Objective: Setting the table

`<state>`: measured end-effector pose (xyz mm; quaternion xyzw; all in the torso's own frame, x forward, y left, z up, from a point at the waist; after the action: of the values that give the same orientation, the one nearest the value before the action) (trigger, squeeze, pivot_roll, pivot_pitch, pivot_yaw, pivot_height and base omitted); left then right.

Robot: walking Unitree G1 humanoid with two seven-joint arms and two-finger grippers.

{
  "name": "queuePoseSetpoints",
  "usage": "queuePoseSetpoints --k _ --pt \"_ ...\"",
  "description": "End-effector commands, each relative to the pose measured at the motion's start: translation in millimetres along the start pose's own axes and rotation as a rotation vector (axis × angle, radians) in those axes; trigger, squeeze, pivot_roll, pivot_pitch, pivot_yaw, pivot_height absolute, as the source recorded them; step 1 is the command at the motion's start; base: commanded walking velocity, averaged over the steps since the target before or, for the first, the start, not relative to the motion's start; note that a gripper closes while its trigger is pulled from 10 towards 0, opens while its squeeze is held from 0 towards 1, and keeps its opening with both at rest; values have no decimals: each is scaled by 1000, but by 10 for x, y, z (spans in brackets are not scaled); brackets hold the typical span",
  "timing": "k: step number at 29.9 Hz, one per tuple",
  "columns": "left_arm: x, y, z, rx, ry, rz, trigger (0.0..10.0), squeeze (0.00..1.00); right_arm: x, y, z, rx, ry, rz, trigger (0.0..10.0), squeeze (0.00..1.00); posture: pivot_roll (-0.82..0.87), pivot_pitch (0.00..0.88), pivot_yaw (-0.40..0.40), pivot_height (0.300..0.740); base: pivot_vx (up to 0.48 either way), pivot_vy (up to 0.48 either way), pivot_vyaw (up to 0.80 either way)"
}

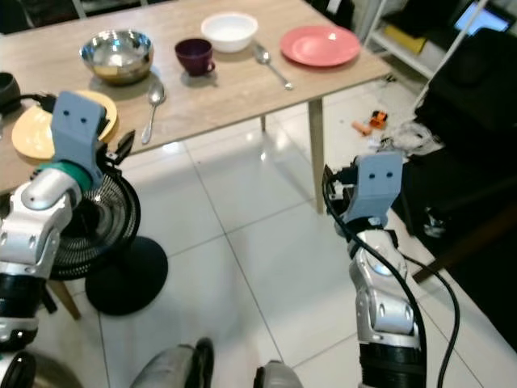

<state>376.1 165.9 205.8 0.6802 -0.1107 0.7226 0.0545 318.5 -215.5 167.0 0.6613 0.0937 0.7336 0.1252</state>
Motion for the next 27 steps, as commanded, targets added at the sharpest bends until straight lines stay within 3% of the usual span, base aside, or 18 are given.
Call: queuePoseSetpoints --k 1,27 --pt "-43 -35 -16 7 -15 -4 10000 0 -28 -24 -19 3 -10 9 10000 0 9 17 90 740 -341 0 0" --pt "-37 6 18 -9 -10 -7 10000 0 -25 -14 -14 0 -9 2 10000 0 -2 6 93 740 -345 0 0"
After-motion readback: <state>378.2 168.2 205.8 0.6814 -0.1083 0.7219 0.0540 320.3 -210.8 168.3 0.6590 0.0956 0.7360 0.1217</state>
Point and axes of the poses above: a point about 5 cm out from each wrist's last joint towards the gripper, its own z axis pointing out of the wrist towards the gripper, its own x axis along the axis of the wrist's last joint, y = z × x, the point moved 3 cm from there along z, pointing out of the wrist towards the gripper, and after that the axes turned 13 degrees about -z, right-handed, at the moved point
